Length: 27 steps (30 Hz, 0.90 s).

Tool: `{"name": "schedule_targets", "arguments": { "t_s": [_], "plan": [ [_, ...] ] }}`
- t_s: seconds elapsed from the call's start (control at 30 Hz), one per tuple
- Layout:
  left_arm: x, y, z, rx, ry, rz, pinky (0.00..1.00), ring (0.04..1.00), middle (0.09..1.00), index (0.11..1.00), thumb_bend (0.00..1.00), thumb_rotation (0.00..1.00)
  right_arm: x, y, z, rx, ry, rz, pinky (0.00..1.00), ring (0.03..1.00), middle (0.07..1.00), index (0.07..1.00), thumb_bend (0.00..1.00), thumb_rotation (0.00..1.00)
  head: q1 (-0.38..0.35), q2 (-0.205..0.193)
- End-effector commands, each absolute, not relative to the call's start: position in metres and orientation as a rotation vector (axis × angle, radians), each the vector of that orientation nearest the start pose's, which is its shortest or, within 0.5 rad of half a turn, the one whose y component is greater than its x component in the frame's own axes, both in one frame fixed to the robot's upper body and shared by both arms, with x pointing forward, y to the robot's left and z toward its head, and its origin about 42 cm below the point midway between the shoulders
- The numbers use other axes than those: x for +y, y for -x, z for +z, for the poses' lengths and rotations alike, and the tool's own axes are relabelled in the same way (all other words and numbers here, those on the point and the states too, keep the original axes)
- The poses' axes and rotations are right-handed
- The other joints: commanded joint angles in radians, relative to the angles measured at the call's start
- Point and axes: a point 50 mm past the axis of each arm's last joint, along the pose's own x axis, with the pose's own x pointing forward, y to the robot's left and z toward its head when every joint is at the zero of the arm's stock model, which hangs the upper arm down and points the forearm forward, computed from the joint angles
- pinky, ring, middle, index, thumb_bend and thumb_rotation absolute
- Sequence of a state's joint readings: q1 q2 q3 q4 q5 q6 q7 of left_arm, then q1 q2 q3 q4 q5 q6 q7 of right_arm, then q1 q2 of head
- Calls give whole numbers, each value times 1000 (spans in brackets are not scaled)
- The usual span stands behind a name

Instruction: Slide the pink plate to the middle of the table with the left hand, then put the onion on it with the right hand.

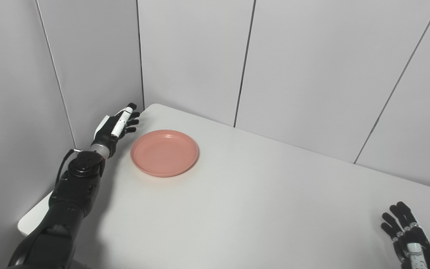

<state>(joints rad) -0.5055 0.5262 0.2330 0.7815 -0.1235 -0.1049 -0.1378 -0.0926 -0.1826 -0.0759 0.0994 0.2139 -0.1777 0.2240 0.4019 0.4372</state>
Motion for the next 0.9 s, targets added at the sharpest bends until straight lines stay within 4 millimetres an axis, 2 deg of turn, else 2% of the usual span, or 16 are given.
{"name": "schedule_targets", "arguments": {
  "t_s": [0.0,0.17,0.4,0.57,0.73,0.87],
  "plan": [
    [464,-427,172,-15,-229,218,875,882,891,887,516,1000,-281,-302,104,-153,-28,137,867,901,924,930,695,777,-1,0],
    [455,-426,163,4,-200,194,904,888,893,887,478,1000,-281,-301,106,-152,-38,137,862,899,918,925,694,768,1,5],
    [449,-426,153,25,-225,147,890,899,909,906,508,1000,-280,-300,108,-152,-41,135,861,899,917,926,701,762,5,11],
    [439,-425,148,20,-181,154,863,872,884,891,507,1000,-280,-299,110,-148,-44,137,890,918,931,939,679,765,3,15],
    [430,-420,145,50,-203,131,922,906,904,899,508,1000,-280,-298,111,-147,-37,130,880,909,921,931,675,764,5,17],
    [425,-418,141,47,-200,124,912,898,895,887,528,1000,-278,-298,112,-144,-49,133,885,911,921,931,663,755,3,19]
  ]
}}
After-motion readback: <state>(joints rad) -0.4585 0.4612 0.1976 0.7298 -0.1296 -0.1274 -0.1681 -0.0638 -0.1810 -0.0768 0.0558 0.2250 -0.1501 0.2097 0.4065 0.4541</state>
